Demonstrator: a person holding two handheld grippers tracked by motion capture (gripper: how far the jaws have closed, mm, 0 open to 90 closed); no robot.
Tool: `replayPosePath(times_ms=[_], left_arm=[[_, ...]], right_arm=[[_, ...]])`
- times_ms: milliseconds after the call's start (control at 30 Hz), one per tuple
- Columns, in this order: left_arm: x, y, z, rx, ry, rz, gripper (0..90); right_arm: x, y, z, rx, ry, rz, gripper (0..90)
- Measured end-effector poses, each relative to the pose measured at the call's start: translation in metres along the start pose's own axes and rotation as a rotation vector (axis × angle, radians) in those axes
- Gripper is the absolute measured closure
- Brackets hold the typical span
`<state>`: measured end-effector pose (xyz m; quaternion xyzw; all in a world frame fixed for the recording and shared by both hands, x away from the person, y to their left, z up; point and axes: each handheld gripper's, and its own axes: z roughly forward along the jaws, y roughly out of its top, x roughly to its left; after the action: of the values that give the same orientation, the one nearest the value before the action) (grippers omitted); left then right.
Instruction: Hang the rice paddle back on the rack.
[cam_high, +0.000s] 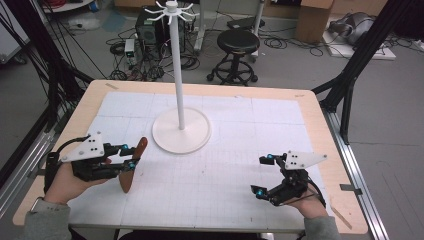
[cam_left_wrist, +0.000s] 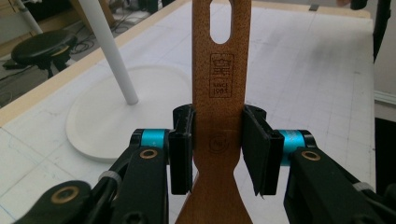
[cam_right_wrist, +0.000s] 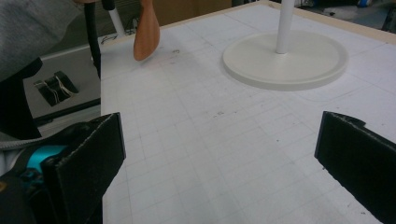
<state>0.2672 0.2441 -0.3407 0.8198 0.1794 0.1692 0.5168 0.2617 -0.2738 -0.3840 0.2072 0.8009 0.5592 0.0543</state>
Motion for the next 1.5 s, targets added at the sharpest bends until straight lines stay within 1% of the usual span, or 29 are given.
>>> replayPosePath(times_ms=[67,267,333,500,533,600,667,833,867,933,1000,1067,1200,1300,1433,1500], left_arm=[[-0.001,0.002,-0.002,-0.015,0.006,-0.002,65.1],[-0.003,0.006,-0.004,-0.025,0.016,0.004,65.1],[-0.003,0.006,-0.004,-0.023,0.013,-0.001,65.1],[0.0,0.005,-0.004,-0.029,0.02,-0.018,65.1],[0.001,0.004,-0.005,-0.034,0.019,-0.024,65.1],[0.002,0.004,-0.007,-0.047,0.018,-0.037,65.1],[0.002,0.004,-0.008,-0.054,0.016,-0.041,65.1],[0.002,0.003,-0.01,-0.073,0.003,-0.033,65.1],[0.002,0.003,-0.011,-0.076,0.001,-0.033,65.1],[0.002,0.004,-0.013,-0.093,-0.003,-0.039,65.1],[0.003,0.005,-0.015,-0.128,-0.011,-0.049,65.1],[0.004,0.006,-0.018,-0.157,-0.015,-0.048,65.1],[0.005,0.008,-0.022,-0.193,-0.006,-0.06,65.1],[0.006,0.008,-0.024,-0.222,0.014,-0.072,65.1],[0.011,0.009,-0.026,-0.229,0.059,-0.098,65.1],[0.013,0.011,-0.027,-0.232,0.075,-0.107,65.1]], right_arm=[[0.0,0.0,0.0,-0.001,-0.001,-0.003,0.7],[0.0,0.0,0.0,0.002,0.0,0.0,0.7],[0.0,0.0,0.001,0.001,-0.001,-0.001,0.7],[0.0,0.0,0.001,0.001,-0.002,0.001,0.7],[0.0,0.0,0.001,0.005,-0.001,0.004,0.7],[-0.001,0.0,0.001,0.003,-0.002,-0.004,0.7],[-0.001,0.0,0.001,0.003,-0.001,-0.002,0.7],[-0.002,0.0,0.003,0.006,0.001,-0.006,0.7],[-0.002,0.0,0.003,0.01,0.004,0.002,0.7],[-0.002,0.001,0.005,0.014,0.006,-0.002,0.7],[-0.002,0.001,0.007,0.017,0.01,-0.006,0.7],[-0.002,0.002,0.008,0.02,0.012,-0.007,0.7],[-0.001,0.005,0.011,0.02,0.025,-0.015,0.6],[-0.001,0.008,0.013,0.011,0.029,-0.022,0.7],[-0.002,0.008,0.014,0.01,0.034,-0.019,0.6],[-0.002,0.008,0.014,0.006,0.035,-0.013,0.7]])
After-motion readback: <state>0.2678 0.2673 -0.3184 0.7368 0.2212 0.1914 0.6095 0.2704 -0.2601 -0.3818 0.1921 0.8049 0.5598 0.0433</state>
